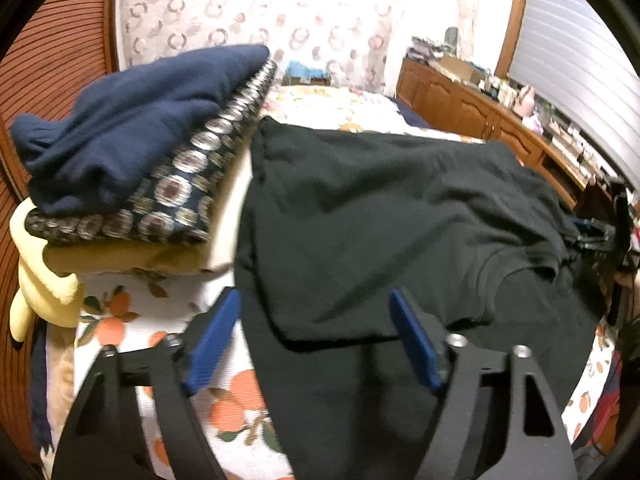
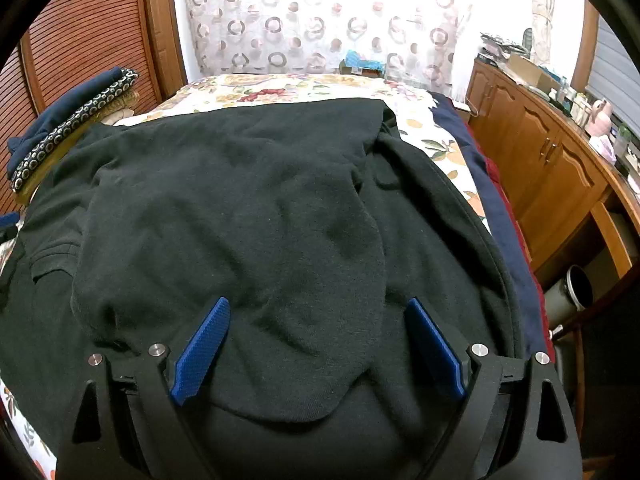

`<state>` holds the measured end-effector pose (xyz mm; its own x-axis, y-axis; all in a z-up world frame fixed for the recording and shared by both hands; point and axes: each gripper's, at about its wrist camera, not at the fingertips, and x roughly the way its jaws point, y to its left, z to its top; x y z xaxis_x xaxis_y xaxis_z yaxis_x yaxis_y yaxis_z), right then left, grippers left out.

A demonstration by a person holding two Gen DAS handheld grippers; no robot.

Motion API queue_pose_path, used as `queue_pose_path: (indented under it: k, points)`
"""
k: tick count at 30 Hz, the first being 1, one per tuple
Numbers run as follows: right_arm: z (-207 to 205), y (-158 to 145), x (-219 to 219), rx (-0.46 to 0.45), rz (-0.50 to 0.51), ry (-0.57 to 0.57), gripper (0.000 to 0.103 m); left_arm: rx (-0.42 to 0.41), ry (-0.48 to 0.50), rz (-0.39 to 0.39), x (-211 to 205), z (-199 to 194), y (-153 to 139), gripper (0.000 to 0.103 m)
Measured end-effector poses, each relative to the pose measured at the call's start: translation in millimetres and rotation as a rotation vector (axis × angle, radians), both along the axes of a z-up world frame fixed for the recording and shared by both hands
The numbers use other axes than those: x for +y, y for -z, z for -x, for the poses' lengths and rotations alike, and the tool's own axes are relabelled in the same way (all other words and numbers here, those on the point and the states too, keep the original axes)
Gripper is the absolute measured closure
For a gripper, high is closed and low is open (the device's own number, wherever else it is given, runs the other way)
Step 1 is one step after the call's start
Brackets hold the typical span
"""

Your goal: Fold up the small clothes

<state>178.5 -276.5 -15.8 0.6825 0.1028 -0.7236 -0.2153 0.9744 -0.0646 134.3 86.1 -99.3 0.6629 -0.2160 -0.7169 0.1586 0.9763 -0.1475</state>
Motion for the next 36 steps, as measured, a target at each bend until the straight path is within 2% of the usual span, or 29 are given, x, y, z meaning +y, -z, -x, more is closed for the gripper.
queue_pose_path:
  k: [2,3,5,7,13,20,21,22,23,32,34,36]
  points:
    - [-0.1,0.3,-0.2,0.0,0.0,0.0,0.012,0.006,-0.012,-0.001,4.1,-0.6,-0.2,0.049]
    - [-0.1,0.4,-0.3,0.0,-0.001,0.0,0.012,0.016,-0.016,-0.006,5.5,-2.6,1.5,0.053]
    - [-0.3,0.9,0.1,0.0,0.0,0.0,0.012,0.035,-0.008,-0.008,4.2,-5.7,6.0,0.07]
    - [0.0,0.7,-0.3,-0.001,-0.001,0.0,0.012,0.051,0.011,-0.009,1.4,-9.2,11.0,0.075]
    - [-0.1,1.2,-0.6,-0.001,-0.001,0.0,0.012,0.077,-0.01,-0.028,-2.6,-16.5,16.8,0.075]
    - [-0.3,2.1,-0.6,-0.001,-0.001,0.0,0.012,0.09,-0.003,-0.056,-6.5,-23.4,15.9,0.069]
    - [-0.1,1.9,-0.8,-0.001,-0.001,0.0,0.012,0.081,0.002,-0.064,-8.0,-22.5,15.6,0.071]
    - [-0.1,2.0,-0.9,-0.001,-0.001,0.0,0.012,0.065,0.013,-0.067,-9.7,-20.8,14.9,0.092]
    - [-0.2,2.4,-0.7,-0.001,-0.001,0.0,0.012,0.05,0.026,-0.061,-12.2,-18.7,12.0,0.095]
    - [0.1,2.5,-1.0,-0.002,-0.004,0.009,0.012,-0.109,0.055,0.021,-21.2,1.6,-32.0,0.096]
    - [1.8,1.6,-3.1,-0.016,-0.005,0.037,0.019,-0.128,0.052,0.023,-21.4,3.0,-38.9,0.096]
    - [5.9,-0.8,-4.0,-0.035,-0.02,0.022,0.042,-0.134,0.066,0.025,-22.7,3.2,-44.3,0.096]
